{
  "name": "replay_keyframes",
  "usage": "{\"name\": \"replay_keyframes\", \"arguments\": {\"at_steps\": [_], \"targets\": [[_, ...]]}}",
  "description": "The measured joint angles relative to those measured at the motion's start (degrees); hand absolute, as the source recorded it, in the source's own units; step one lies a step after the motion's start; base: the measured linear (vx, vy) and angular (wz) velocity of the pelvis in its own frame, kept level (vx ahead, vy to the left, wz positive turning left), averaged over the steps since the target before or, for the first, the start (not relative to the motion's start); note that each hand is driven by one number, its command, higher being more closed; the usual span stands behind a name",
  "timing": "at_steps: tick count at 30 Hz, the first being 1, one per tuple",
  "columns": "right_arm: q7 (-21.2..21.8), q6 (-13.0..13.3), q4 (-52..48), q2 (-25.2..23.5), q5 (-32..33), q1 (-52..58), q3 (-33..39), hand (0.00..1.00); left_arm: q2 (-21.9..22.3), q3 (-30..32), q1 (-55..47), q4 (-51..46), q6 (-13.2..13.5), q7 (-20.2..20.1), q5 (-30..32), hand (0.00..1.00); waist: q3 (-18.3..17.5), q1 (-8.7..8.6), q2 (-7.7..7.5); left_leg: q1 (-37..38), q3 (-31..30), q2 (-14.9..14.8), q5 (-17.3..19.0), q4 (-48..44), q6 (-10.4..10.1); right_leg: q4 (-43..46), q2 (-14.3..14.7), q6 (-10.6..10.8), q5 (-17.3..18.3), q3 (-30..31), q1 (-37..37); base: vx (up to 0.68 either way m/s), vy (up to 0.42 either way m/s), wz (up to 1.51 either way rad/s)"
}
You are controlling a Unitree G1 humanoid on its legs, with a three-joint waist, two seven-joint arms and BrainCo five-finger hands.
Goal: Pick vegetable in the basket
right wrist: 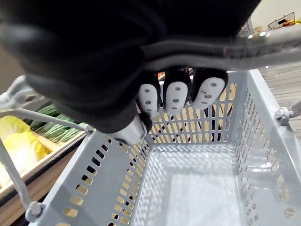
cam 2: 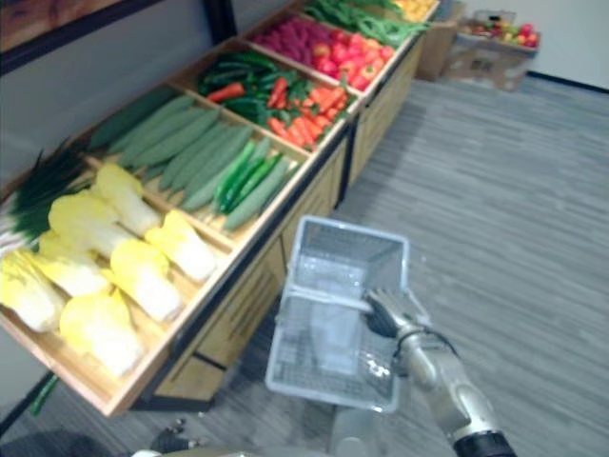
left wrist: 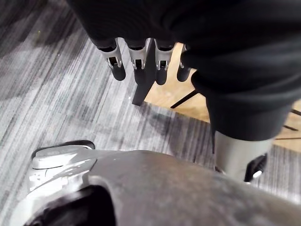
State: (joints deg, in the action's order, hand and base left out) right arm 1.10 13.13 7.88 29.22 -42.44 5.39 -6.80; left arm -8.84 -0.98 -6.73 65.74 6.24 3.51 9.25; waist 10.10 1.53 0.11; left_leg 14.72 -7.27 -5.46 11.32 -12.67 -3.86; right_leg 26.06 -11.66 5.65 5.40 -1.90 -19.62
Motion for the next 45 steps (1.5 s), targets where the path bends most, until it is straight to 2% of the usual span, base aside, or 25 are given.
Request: {"name": "replay_keyframes", "arguments": {"at_steps": [2, 3, 4, 6, 7, 9, 10, 11, 12, 15, 18, 23, 25, 27, 28, 29, 30, 31, 34, 35, 36, 37, 38, 41, 45], "targets": [[0.73, -0.12, 0.0, 0.24, 0.09, 0.07, -0.44, 1.0, 0.39, 1.31, -0.28, 0.33, 0.09, -0.02, -0.01, 0.0, -1.24, -0.12, 0.94, -3.88, -1.76, -1.85, -2.06, -4.94, -0.44, 0.51, 0.79, -1.41, 1.99, -3.18, 0.69, 0.32, -0.256, 0.54], [0.86, -0.27, 0.02, 0.23, 0.09, 0.42, -1.01, 1.0, 0.47, 1.85, -0.14, 0.16, 0.24, 0.09, -0.03, 0.0, -1.43, -0.42, 1.24, -7.09, -2.56, -2.6, -4.78, -9.15, -1.01, -0.65, 0.88, -2.25, 2.49, -6.05, 2.46, 0.31, -0.263, 0.93], [0.89, -0.39, 0.02, 0.25, 0.18, 0.88, -1.27, 1.0, 0.49, 2.73, -0.06, -0.2, 0.27, 0.21, -0.37, 0.0, -1.2, -0.56, 0.83, -9.7, -0.68, -4.11, -8.87, -13.27, -1.66, -2.33, 0.74, -2.93, 2.89, -9.31, 5.5, 0.29, -0.26, 1.04], [0.94, -0.41, 0.02, 0.2, 0.62, 1.87, -1.77, 1.0, 0.02, 3.48, 0.0, -0.33, 0.2, 0.24, -1.47, 0.0, -0.74, -0.66, -0.16, -11.65, 6.38, -7.17, -16.18, -17.3, -0.92, -5.42, 0.19, -3.72, 3.36, -13.66, 11.25, 0.27, -0.27, 1.19], [0.8, -0.41, -0.01, 0.07, 1.39, 2.9, -2.06, 1.0, -0.62, 3.66, 0.09, -0.44, 0.15, 0.32, -1.69, 0.0, -0.61, -0.27, -1.63, -13.28, 17.6, -10.99, -16.72, -20.34, 0.48, -8.5, -0.75, -4.38, 3.76, -17.44, 16.17, 0.23, -0.22, 1.31], [0.71, -0.52, -0.19, 0.28, 2.02, 3.88, -1.52, 1.0, -0.41, 3.69, 0.46, -0.59, -0.2, 0.64, -1.68, 0.0, -1.06, -0.36, -1.31, -15.66, 28.72, -13.07, -13.26, -21.51, 2.38, -11.19, -1.52, -4.38, 3.76, -21.96, 19.53, 0.16, -0.11, 1.27], [0.71, -1.05, -0.16, 0.3, 2.21, 4.17, -1.14, 1.0, -0.13, 3.66, 0.49, -0.88, -0.32, 0.85, -1.68, 0.0, -1.14, -0.57, -0.81, -17.48, 35.53, -12.87, -12.23, -20.33, 2.65, -12.99, -1.75, -4.35, 3.74, -25.3, 21.5, 0.14, -0.042, 1.4], [0.58, -2.44, -0.01, 0.31, 2.28, 4.91, 0.26, 1.0, 0.16, 3.68, 0.47, -1.01, -0.37, 1.36, -1.69, 0.0, -1.39, -0.49, -0.33, -18.83, 41.19, -11.97, -12.84, -17.01, 4.06, -13.67, -1.4, -4.33, 3.73, -28.05, 22.17, 0.1, 0.014, 1.19], [0.52, -3.17, 0.13, 0.06, 2.29, 5.31, 0.72, 1.0, 0.02, 3.72, 0.37, -0.99, -0.52, 1.49, -1.68, 0.0, -1.59, -0.33, -0.57, -18.35, 42.69, -12.1, -12.7, -15.45, 4.06, -14.22, -1.27, -4.31, 3.73, -29.06, 22.53, 0.06, 0.028, 1.17], [0.6, -3.26, 0.52, 0.97, 2.36, 7.92, 1.77, 1.0, -0.33, 4.9, 0.31, -0.69, -1.73, 1.93, -1.66, 0.0, -2.0, -1.41, -0.98, -16.37, 42.73, -7.26, -12.87, -1.58, 1.96, -16.88, -1.01, -2.76, 2.66, -34.0, 23.12, 0.02, 0.053, 0.91], [0.66, -3.48, 2.89, -0.09, 2.39, 8.48, 1.71, 1.0, 0.07, 5.43, -0.24, -0.75, -1.95, 1.78, -1.53, 0.0, -2.09, -1.42, -0.56, -13.49, 42.52, -4.15, -14.49, 9.3, -0.23, -17.52, -0.48, -2.15, 1.96, -36.74, 23.14, -0.04, 0.126, 0.55], [0.42, -3.86, 6.19, -2.71, 2.39, 7.82, 1.79, 1.0, 0.6, 5.8, -1.14, -0.71, -1.94, 1.62, -0.95, 0.0, -2.39, -1.19, 0.64, -11.9, 40.39, -2.11, -15.14, 16.54, 0.61, -16.82, -0.42, -1.47, 1.16, -38.54, 22.86, -0.08, 0.08, 0.23], [0.37, -4.12, 6.7, -2.7, 2.37, 7.38, 1.92, 1.0, 0.68, 5.8, -1.27, -0.5, -1.92, 1.49, -0.43, 0.0, -2.35, -1.31, 0.74, -11.52, 39.76, -1.27, -15.38, 17.67, 1.03, -13.73, -1.94, -1.37, 2.6, -38.53, 22.1, -0.11, 0.058, 0.09], [0.32, -4.36, 6.72, -2.69, 2.33, 7.24, 2.47, 1.0, 0.6, 5.73, -1.27, -0.24, -1.87, 1.21, 0.14, 0.0, -2.17, -1.39, 0.03, -11.54, 39.45, 0.42, -14.76, 18.42, 1.57, -6.95, -5.97, -0.22, 6.35, -38.31, 19.74, -0.13, 0.053, 0.16], [0.28, -4.45, 7.04, -2.69, 2.27, 7.08, 2.92, 1.0, 0.51, 5.54, -1.28, -0.23, -1.85, 1.18, 0.12, 0.0, -1.94, -1.34, -0.44, -11.44, 39.41, 1.27, -14.56, 18.48, 1.87, -3.32, -7.89, 0.09, 7.27, -37.5, 18.56, -0.08, 0.019, 0.09], [0.14, -4.46, 7.27, -2.7, 2.13, 6.92, 3.37, 1.0, 0.49, 5.35, -1.27, -0.24, -1.84, 1.19, 0.11, 0.0, -1.81, -1.37, -0.52, -11.4, 39.33, 1.46, -14.51, 18.51, 1.96, -0.94, -8.17, -0.14, 7.11, -35.3, 17.61, -0.07, 0.011, 0.08], [-0.65, -4.5, 8.45, -3.14, 1.78, 6.1, 3.88, 1.0, 0.14, 4.72, -1.26, -0.28, -1.82, 1.24, 0.06, 0.0, -1.58, -1.39, -0.91, -11.42, 38.92, 1.51, -14.52, 18.49, 1.99, 2.85, -8.0, -0.36, 6.07, -27.97, 15.01, -0.06, -0.013, 0.26], [-1.04, -4.66, 10.1, -3.61, 1.8, 5.9, 4.18, 1.0, -0.56, 4.01, -1.11, -0.4, -1.82, 1.22, -0.02, 0.0, -1.71, -1.84, -0.49, -11.43, 37.1, 1.14, -14.68, 18.49, 1.98, 3.99, -6.15, -0.94, 5.23, -21.02, 14.31, -0.06, -0.034, 0.4], [-1.93, -4.63, 13.68, -6.09, 1.79, 6.52, 5.47, 1.0, -1.41, 3.5, 0.21, -0.94, -1.8, 2.0, -0.78, 0.0, -1.73, -2.41, -0.58, -12.99, 32.69, -0.96, -15.56, 18.51, 1.13, 3.09, -1.92, -2.16, 4.73, -10.77, 13.75, 0.0, -0.133, 0.69], [-2.08, -4.56, 14.34, -7.49, 1.79, 7.06, 6.78, 1.0, -1.51, 3.54, 0.46, -0.98, -1.78, 2.49, -1.71, 0.0, -2.06, -2.67, -1.37, -14.09, 31.48, -1.13, -15.76, 18.51, 0.8, 1.44, -0.91, -2.0, 5.17, -9.45, 14.1, 0.01, -0.172, 0.79], [-2.32, -4.49, 14.88, -8.15, 1.8, 7.46, 7.42, 1.0, -1.48, 3.56, 0.81, -1.29, -1.76, 2.83, -1.93, 0.0, -2.3, -2.73, -1.87, -14.92, 31.05, -1.3, -15.97, 18.5, 0.47, -0.09, -0.35, -1.31, 5.61, -9.14, 14.51, 0.01, -0.175, 0.7], [-2.79, -4.33, 16.2, -9.36, 1.8, 7.76, 8.99, 1.0, -1.31, 3.63, 0.99, -2.61, -1.61, 3.03, -2.2, 0.0, -2.49, -2.39, -2.26, -16.63, 30.3, -1.61, -16.79, 18.49, -0.73, -3.93, 0.28, 0.54, 6.93, -9.58, 15.5, -0.01, -0.219, 0.44], [-3.63, -4.19, 19.84, -10.24, 1.81, 6.82, 11.55, 1.0, -0.6, 4.29, 1.3, -3.13, -1.4, 3.38, -2.27, 0.0, -2.05, -1.8, -1.4, -17.85, 30.05, -2.63, -18.57, 18.49, -1.38, -9.16, 1.84, 0.14, 8.1, -11.09, 17.19, -0.03, -0.195, 0.29], [-4.86, -4.93, 24.77, -10.22, 2.1, 8.48, 16.26, 1.0, 0.82, 6.64, -0.77, -4.34, -1.29, 4.21, -2.26, 0.0, -2.77, -1.33, 0.51, -17.38, 30.23, -4.42, -20.2, 18.44, -1.92, -12.16, 3.91, -0.24, 7.63, -11.94, 19.43, 0.03, -0.091, 0.04], [-5.89, -5.26, 27.99, -11.52, 2.67, 9.63, 20.35, 1.0, 0.86, 10.24, -2.27, -6.11, -1.27, 5.17, -2.18, 0.0, -3.04, -1.34, 0.55, -17.44, 31.6, -5.15, -20.44, 18.29, -1.7, -13.63, 4.74, -0.33, 7.24, -11.41, 19.4, 0.12, -0.044, -0.14]]}}
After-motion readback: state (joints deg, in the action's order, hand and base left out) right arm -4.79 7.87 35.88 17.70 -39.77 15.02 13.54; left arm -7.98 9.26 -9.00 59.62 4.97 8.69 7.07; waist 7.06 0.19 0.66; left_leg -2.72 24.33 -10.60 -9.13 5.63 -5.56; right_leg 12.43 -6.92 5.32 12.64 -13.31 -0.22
